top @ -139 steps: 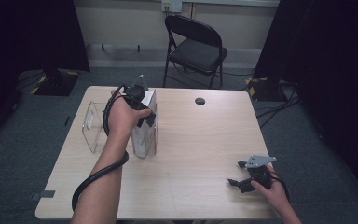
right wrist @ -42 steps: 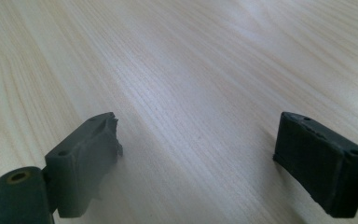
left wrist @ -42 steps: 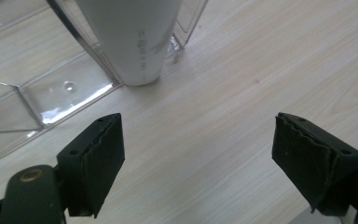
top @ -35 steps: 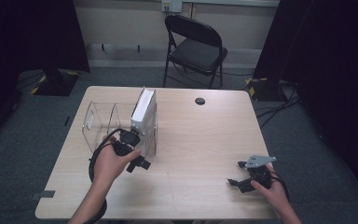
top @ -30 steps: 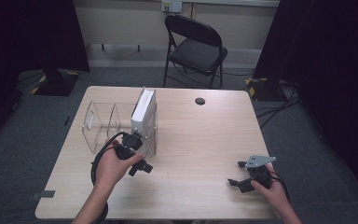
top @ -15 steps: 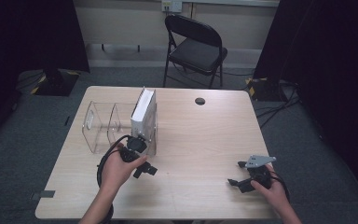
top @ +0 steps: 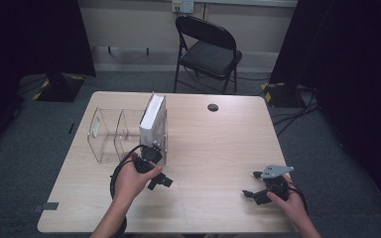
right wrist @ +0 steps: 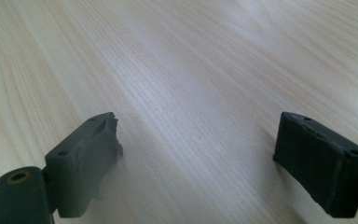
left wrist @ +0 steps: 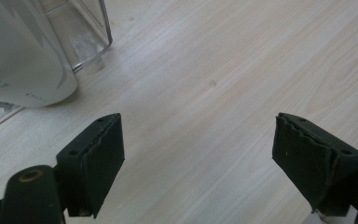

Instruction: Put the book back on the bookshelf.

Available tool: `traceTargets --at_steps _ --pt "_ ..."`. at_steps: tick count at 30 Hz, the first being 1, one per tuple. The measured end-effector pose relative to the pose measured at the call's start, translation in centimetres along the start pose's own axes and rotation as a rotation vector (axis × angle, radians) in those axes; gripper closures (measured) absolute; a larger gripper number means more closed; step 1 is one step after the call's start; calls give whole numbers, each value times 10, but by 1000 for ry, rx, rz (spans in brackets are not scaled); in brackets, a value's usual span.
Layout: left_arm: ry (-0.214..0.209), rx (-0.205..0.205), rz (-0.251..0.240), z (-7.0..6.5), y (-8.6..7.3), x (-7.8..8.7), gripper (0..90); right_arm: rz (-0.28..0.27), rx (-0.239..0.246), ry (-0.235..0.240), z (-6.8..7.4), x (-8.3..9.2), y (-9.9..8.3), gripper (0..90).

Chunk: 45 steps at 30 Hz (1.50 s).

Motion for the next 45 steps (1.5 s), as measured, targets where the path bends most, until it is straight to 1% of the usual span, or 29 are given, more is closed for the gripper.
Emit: traceTargets --at_steps 2,4,5,6,7,8,11,14,16,18,20,22,23,24,25,27,28,30,33,34,36,37,39,43,45 --pt "0 0 1 -2 1 -2 166 0 0 0 0 0 0 120" --pt "-3 -14 8 -4 1 -4 167 0 -1 0 0 0 0 120" --pt "-2 -10 7 -5 2 -5 167 0 0 0 0 0 0 120" --pt "-13 -2 1 -8 3 -6 168 0 0 0 0 0 0 120" --pt "-9 -11 4 -8 4 -6 168 0 0 0 0 0 0 120" --pt "-13 -8 -3 -10 5 -7 168 0 0 0 0 0 0 120" --pt "-18 -30 7 -13 6 -12 169 0 0 0 0 0 0 120" --pt "-16 -26 2 -15 8 -16 168 0 0 0 0 0 0 120" --pt "-26 -29 0 -18 9 -18 169 0 0 0 0 0 0 120" --pt "-30 -42 4 -20 10 -20 169 0 0 0 0 0 0 120" --pt "-30 -40 1 -22 11 -23 169 0 1 0 0 0 0 120" --pt "-29 -50 3 -24 13 -24 169 0 0 0 0 0 0 120" --pt "-38 -53 1 -26 14 -25 169 0 0 0 0 0 0 120" --pt "-35 -52 -2 -27 14 -26 169 0 0 0 0 0 0 120" --pt "-38 -62 1 -28 15 -27 169 0 0 0 0 0 0 120" --pt "-36 -61 0 -31 16 -30 169 0 0 0 0 0 0 120" --pt "-36 -69 2 -31 16 -31 169 0 0 0 0 0 0 120" --pt "-43 -65 0 -33 16 -34 169 0 0 0 0 0 0 120" --pt "-51 -74 5 -37 16 -38 169 0 0 0 0 0 0 120" --pt "-57 -71 6 -39 16 -39 169 0 0 0 0 0 0 120" --pt "-59 -72 4 -41 17 -42 169 0 0 0 0 0 0 120" --pt "-61 -82 4 -41 18 -43 169 0 0 0 0 0 0 120" --pt "-56 -86 2 -43 19 -45 169 0 0 0 0 0 0 120" --pt "-61 -88 -3 -47 22 -49 169 0 0 0 0 0 0 120" --pt "-65 -96 -3 -49 23 -51 169 0 0 0 0 0 0 120"
Point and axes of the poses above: each handheld gripper's, and its own axes: x roughly backward along the jaws, y roughly out of its top, z roughly to its left, the point moved 8 cm from there along -x, roughly forward along the jaws, and after that the axes turned 7 degrees about y, right-handed, at the moved point
